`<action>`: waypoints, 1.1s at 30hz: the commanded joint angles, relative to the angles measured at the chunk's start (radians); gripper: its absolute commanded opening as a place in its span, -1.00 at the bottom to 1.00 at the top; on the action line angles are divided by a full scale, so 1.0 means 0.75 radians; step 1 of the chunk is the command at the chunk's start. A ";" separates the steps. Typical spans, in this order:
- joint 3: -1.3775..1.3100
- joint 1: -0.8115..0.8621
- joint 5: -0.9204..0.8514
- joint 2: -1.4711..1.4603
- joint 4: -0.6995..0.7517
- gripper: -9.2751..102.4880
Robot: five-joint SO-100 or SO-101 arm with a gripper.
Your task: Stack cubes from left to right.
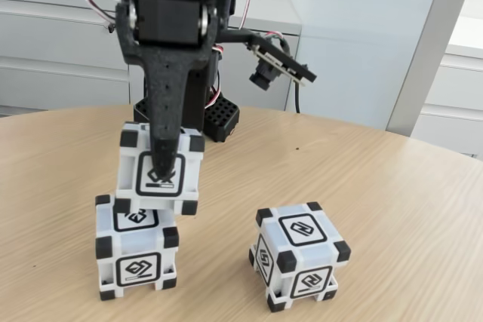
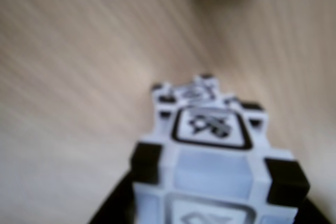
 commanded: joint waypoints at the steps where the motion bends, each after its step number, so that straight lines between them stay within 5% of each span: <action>1: -0.018 0.016 0.022 0.018 -0.002 -0.83; 33: -0.219 0.074 0.051 0.010 0.000 -0.83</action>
